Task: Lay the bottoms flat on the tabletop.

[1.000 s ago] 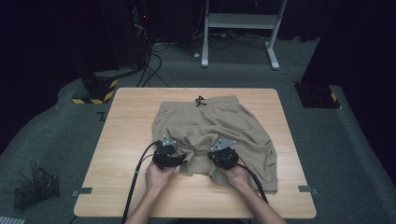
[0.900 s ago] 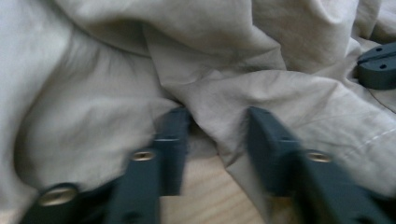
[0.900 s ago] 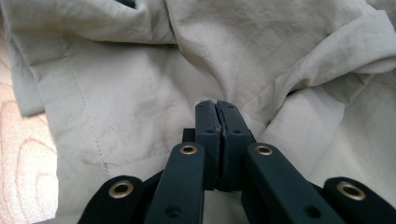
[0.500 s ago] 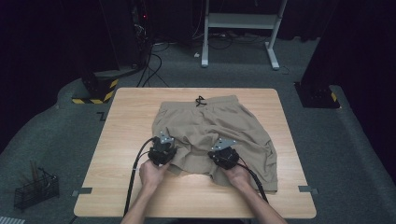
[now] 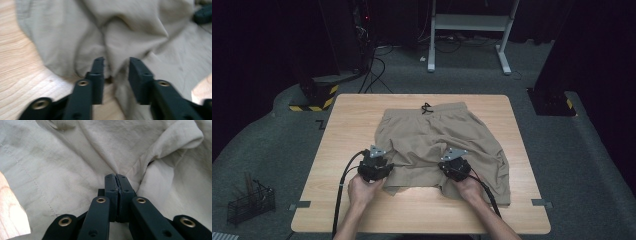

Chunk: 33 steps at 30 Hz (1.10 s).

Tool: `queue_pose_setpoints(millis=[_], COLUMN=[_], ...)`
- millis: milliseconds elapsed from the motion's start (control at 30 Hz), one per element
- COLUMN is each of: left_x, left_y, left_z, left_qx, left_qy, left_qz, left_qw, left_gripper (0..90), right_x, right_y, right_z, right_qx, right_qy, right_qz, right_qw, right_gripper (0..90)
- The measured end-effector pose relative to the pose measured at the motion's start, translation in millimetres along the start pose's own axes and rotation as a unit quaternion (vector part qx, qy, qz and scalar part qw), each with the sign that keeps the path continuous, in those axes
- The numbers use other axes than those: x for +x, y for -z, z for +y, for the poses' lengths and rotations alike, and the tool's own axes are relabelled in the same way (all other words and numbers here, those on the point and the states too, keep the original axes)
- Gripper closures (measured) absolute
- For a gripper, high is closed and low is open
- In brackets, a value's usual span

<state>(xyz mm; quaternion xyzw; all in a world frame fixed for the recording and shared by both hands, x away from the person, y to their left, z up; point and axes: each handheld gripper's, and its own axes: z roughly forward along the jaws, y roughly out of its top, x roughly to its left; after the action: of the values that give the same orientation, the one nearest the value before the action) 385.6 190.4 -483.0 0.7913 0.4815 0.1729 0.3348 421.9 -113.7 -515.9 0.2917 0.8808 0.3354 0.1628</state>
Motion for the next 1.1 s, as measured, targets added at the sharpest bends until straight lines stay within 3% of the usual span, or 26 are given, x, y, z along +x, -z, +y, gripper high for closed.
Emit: queue_pose_setpoints(millis=[100,300,433,533,633,667,733,833,933,1100], left_x=[7.5,17.3,16.7,13.7,7.0,6.1,6.2,11.9,18.1,38.4], left_y=[-1.8,-22.4,-35.8,-40.5,-42.4,-42.0,-41.0,-40.4,-38.9,-35.7], left_z=[-1.5,0.0,4.7,5.3,4.1,4.0,4.6,7.5,11.8,12.6], left_qx=[-0.005,0.017,0.029,0.031,0.033,0.031,0.033,0.047,0.062,0.050], left_qy=[0.021,0.053,0.049,0.049,0.023,0.017,0.004,0.000,-0.021,0.002], left_qz=[0.008,0.037,0.052,0.048,0.064,0.061,0.068,0.078,0.104,0.126], left_qw=[0.9997,0.9977,0.9970,0.9972,0.9971,0.9975,0.9971,0.9959,0.9924,0.9908], left_gripper=[59.9,56.8,54.4,49.8,47.3,50.9,66.2,83.0,87.0,87.1], right_x=[-3.3,-5.5,-5.1,-4.8,-4.7,-4.7,-4.6,-5.4,-7.1,-12.1], right_y=[3.1,4.8,4.8,4.8,4.9,4.8,4.6,4.7,5.8,7.4], right_z=[-3.6,-5.4,-5.4,-5.5,-5.7,-5.6,-5.4,-5.5,-6.3,-8.2], right_qx=[0.000,0.000,0.000,0.000,0.000,0.000,0.001,0.001,0.005,0.006], right_qy=[-0.002,-0.007,-0.006,-0.007,-0.007,-0.006,-0.004,-0.002,0.002,-0.005], right_qz=[-0.005,-0.003,-0.002,-0.003,-0.003,-0.004,-0.006,-0.009,-0.016,-0.025], right_qw=[1.0000,1.0000,1.0000,1.0000,1.0000,1.0000,1.0000,1.0000,0.9999,0.9997], right_gripper=[88.2,86.3,85.2,85.2,85.2,85.2,85.3,86.2,87.1,87.5])
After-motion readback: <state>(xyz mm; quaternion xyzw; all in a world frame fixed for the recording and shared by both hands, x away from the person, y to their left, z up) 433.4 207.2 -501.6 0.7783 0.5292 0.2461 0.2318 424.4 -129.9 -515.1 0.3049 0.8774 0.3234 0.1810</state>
